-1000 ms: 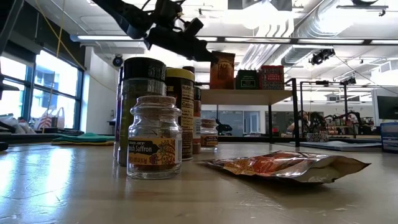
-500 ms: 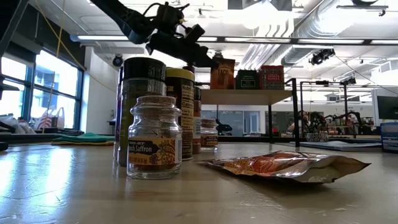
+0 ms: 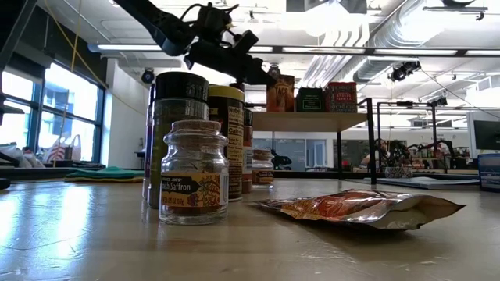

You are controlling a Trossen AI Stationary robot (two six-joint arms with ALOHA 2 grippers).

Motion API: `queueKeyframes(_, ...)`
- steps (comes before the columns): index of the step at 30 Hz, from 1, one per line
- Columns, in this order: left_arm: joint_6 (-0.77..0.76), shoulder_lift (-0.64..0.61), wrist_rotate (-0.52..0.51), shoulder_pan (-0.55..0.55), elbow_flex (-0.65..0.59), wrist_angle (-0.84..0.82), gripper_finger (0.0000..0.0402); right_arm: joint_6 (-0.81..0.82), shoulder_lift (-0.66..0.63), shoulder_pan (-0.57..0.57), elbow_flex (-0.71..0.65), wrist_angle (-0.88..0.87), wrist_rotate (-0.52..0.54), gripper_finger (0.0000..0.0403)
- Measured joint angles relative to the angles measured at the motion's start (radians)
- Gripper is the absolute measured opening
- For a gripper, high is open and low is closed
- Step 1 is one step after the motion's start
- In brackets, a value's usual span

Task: Shelf spices
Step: Put the orange seasoning pack on the shelf

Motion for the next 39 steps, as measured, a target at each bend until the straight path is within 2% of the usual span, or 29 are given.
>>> queueKeyframes(8, 0.001, -0.004, -0.018, 0.0, 0.0, -0.003, 0.0123, 0.0, 0.0, 0.0, 0.0, 0.0, 0.0, 0.0089)
queueKeyframes(18, -0.001, -0.028, -0.028, 0.0, 0.0, -0.041, 0.012, 0.008, 0.0, 0.0, 0.0, 0.0, -0.016, 0.0089)
queueKeyframes(24, -0.026, -0.028, -0.021, 0.0, 0.0, -0.055, 0.0097, 0.025, 0.0, 0.0, 0.0, 0.0, -0.026, 0.0089)
queueKeyframes(35, -0.028, -0.015, 0.035, 0.024, 0.0, -0.053, 0.0008, 0.027, 0.0, 0.0, 0.0, -0.001, -0.027, 0.0089)
queueKeyframes(39, -0.042, -0.01, 0.043, 0.029, 0.0, -0.046, 0.0004, 0.027, 0.0, 0.0, 0.0, -0.001, -0.027, 0.0089)
